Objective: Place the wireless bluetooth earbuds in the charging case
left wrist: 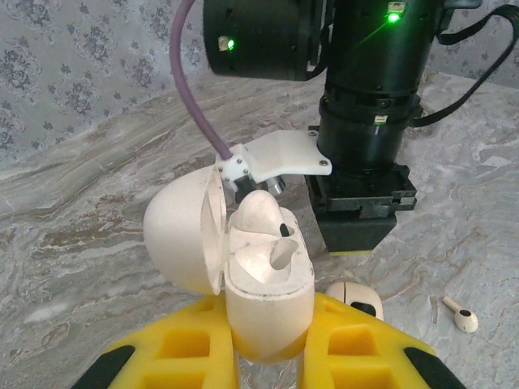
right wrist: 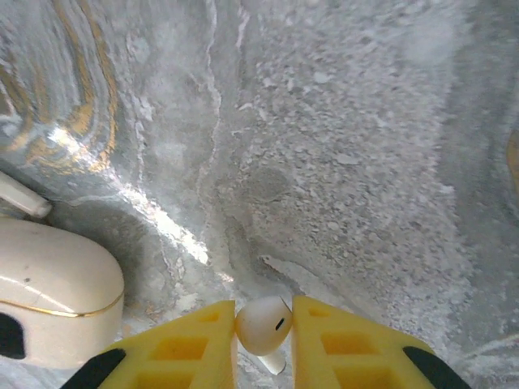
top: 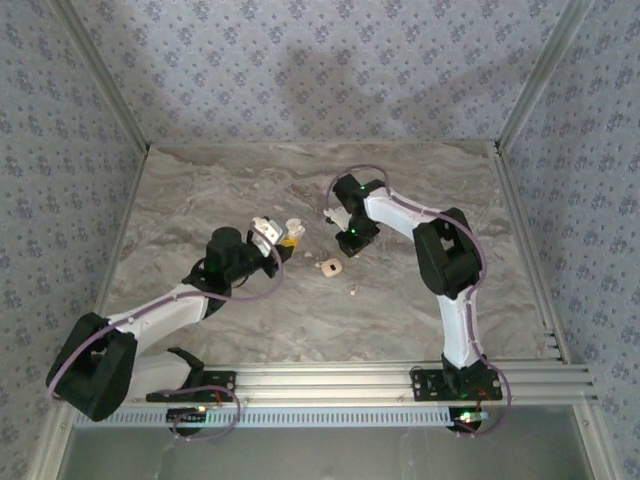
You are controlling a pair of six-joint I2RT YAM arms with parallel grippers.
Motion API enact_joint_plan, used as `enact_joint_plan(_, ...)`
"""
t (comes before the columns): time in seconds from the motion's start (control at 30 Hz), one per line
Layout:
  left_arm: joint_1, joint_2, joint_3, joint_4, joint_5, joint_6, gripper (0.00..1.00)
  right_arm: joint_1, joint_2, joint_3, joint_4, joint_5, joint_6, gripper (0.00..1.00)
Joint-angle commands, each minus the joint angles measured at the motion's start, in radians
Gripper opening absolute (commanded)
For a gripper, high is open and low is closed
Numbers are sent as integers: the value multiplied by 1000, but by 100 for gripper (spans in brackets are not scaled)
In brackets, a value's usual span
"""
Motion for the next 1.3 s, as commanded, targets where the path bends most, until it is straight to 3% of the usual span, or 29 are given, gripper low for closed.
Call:
enact_joint_plan(0.0,7,34,11,107,27,-44,17,-32,-103,-81,146,-85,88,23)
enact_joint_plan(0.4,-46,191,1,386,5,-120,17,-91,-444,-455,683,-248,340,23)
enact_joint_plan(0.63,-84,246,17,460,-12,-121,18,-111,-584,-609,988,-371,521,23)
enact_joint_plan(1.03,-105,295,37,529,-26,-127,18,-38,-754,-699,1134,-329,577,24)
enact_joint_plan(1.27,-112,306,56,554,-21,-141,18,33,-748,-707,1210,-322,590,24)
